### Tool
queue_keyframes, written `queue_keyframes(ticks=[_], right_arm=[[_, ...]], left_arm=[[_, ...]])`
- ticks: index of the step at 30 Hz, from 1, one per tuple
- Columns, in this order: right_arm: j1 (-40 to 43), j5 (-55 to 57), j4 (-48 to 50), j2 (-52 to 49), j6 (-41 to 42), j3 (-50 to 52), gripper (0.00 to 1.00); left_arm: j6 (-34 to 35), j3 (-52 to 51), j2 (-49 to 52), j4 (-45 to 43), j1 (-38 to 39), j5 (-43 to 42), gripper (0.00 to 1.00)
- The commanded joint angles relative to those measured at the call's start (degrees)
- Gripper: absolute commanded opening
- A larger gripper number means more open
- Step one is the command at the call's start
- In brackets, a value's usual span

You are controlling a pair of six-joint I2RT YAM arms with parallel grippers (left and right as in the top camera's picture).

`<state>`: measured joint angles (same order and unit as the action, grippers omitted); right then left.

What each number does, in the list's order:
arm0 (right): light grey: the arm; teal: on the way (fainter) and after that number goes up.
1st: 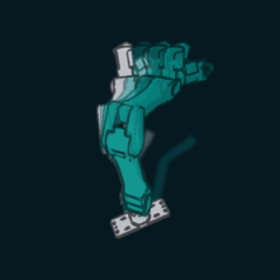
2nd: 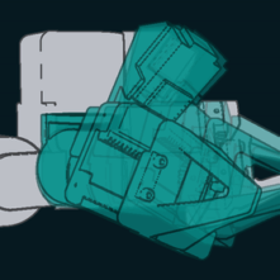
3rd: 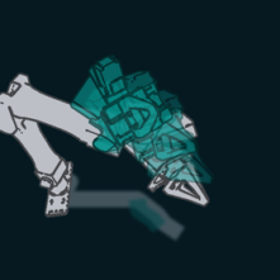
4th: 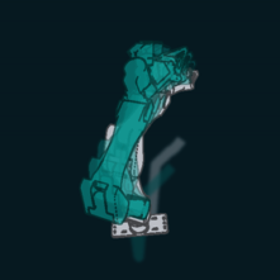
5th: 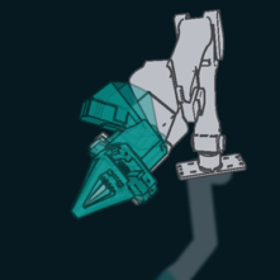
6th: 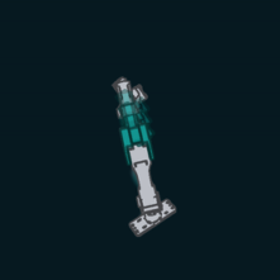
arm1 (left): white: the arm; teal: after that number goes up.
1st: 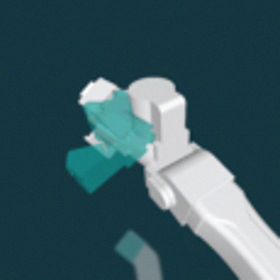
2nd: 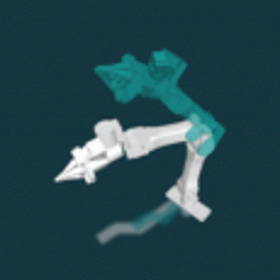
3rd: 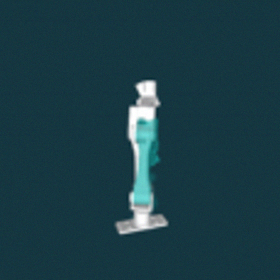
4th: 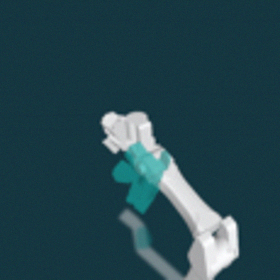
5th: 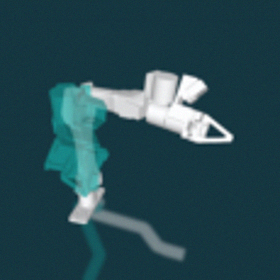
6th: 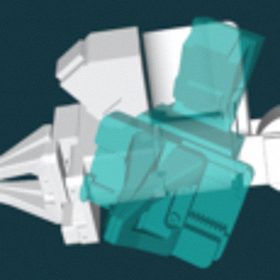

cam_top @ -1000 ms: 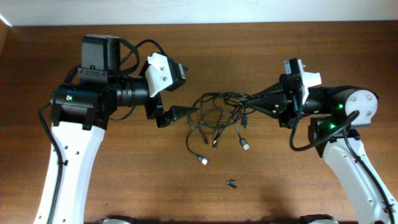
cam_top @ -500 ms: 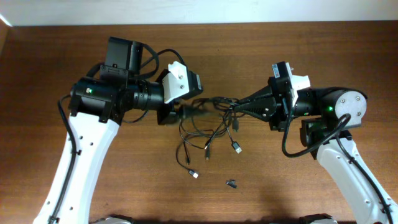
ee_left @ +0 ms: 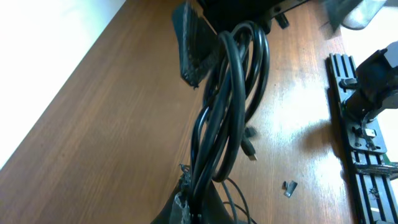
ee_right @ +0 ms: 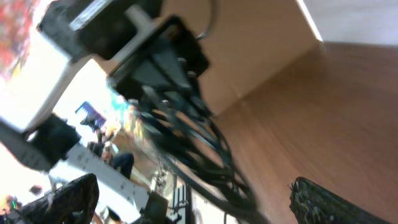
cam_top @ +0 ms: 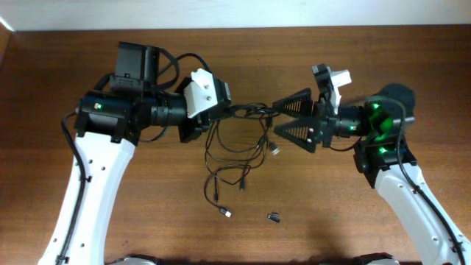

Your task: Untangle cables

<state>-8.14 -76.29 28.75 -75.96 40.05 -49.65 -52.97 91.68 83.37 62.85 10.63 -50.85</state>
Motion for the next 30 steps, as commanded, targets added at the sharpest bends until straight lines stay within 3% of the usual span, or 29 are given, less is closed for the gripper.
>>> queue_keyframes(ticks=[1, 9, 14, 19, 20, 22, 26, 30], right_arm=[[-0.4, 11.2, -7.9, 0.6, -0.1, -0.3, 0.99], [-0.5, 14.0, -9.7, 0.6, 11.9, -0.3, 0.99], [-0.5, 13.7, -9.7, 0.6, 26.7, -0.3, 0.99], [-0.5, 14.2, -9.7, 0.6, 35.9, -0.3, 1.0], [-0.5, 14.3, -9.7, 0.6, 37.8, -0.3, 0.96], [-0.5, 14.4, -9.7, 0.6, 42.3, -0.3, 0.63], [-0.5, 14.9, -9.7, 0.6, 43.4, -0.3, 0.47], [-0.5, 18.1, -9.8, 0.6, 42.7, -0.3, 0.43]], left_arm=[[-0.7, 0.2, 0.2, -0.1, -2.0, 1.2, 0.0], [-0.7, 0.2, 0.3, 0.1, -2.1, 13.3, 0.0], [-0.7, 0.2, 4.5, -1.0, -1.7, 13.6, 0.0], [-0.2, 0.2, 7.1, -5.6, 1.6, 13.6, 0.0], [-0.2, 0.2, 7.7, -6.4, 2.4, 13.6, 0.0], [-0.2, 0.2, 9.6, -8.0, 5.1, 13.7, 0.0], [1.2, 0.2, 11.3, -11.0, 6.7, 14.5, 0.0], [4.8, 0.2, 11.5, -13.0, 6.8, 12.1, 0.0]])
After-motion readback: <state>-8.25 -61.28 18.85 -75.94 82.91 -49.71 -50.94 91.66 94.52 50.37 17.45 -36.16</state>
